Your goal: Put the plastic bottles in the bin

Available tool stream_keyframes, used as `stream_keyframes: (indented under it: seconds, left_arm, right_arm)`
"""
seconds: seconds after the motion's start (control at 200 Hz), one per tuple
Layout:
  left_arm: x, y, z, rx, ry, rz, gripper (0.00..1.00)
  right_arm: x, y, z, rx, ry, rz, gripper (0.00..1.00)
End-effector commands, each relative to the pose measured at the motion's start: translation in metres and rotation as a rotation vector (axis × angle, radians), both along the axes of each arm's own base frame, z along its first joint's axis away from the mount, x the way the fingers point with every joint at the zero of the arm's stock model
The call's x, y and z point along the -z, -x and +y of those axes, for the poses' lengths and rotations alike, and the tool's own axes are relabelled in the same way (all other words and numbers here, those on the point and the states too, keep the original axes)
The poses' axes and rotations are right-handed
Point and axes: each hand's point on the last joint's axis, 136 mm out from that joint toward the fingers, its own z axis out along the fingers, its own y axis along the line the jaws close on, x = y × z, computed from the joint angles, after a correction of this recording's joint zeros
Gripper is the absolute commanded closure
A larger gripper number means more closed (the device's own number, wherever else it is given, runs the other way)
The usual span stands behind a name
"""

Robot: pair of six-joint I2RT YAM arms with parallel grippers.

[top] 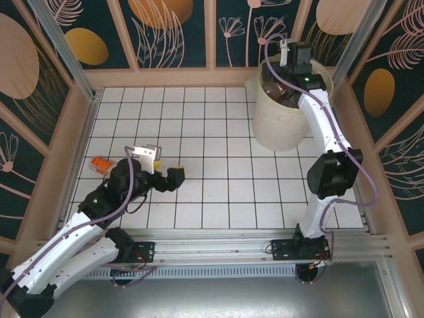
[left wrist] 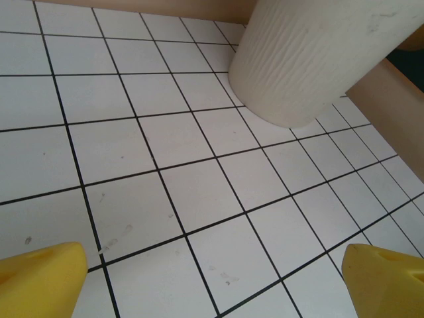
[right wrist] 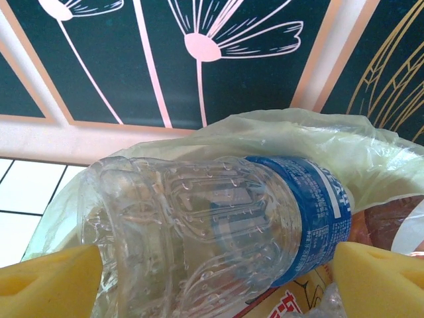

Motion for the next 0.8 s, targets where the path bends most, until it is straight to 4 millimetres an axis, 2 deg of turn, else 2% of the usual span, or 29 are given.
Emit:
stream_keyframes:
  seconds: [0.0,0.065,0.255,0.335,0.43,0.53,0.671,0.676,0.796]
  left_arm:
    - [-0.001,-0.002,0.007,-0.06,0.017,0.021,0.02]
    - [-0.003,-0.004,0.013,-0.101,0.029,0.029,0.01]
    - [0.003,-0.009,0.045,-0.316,0.031,0.104,0.01]
    - [0.008,-0.01,0.059,-0.405,0.028,0.134,0.01]
    - [0.014,-0.01,0.072,-0.491,0.017,0.163,0.01]
    - [0.024,-0.011,0.08,-0.549,-0.005,0.195,0.01]
    - [0.043,-0.016,0.099,-0.662,-0.04,0.241,0.01]
    - [0.044,-0.016,0.1,-0.665,-0.04,0.243,0.01]
    - [0.058,-0.025,0.119,-0.734,-0.022,0.286,0.01]
  right_arm:
    - [0.029,0.014,-0.018,0.051,0.059,0.11,0.1]
    - [0.018,0.017,-0.013,0.024,0.023,0.086,0.1]
    - [-0.043,0.033,0.001,-0.073,-0.14,-0.022,0.05]
    - [-0.057,0.042,0.005,-0.101,-0.175,-0.043,0.03]
    - [-0.062,0.053,0.003,-0.099,-0.202,-0.049,0.03]
    - [-0.066,0.072,0.008,-0.134,-0.24,-0.061,0.02]
    - [-0.065,0.112,0.028,-0.246,-0.341,-0.069,0.01]
    - [-0.071,0.115,0.029,-0.254,-0.345,-0.083,0.01]
    - [-0.062,0.154,0.051,-0.361,-0.431,-0.078,0.01]
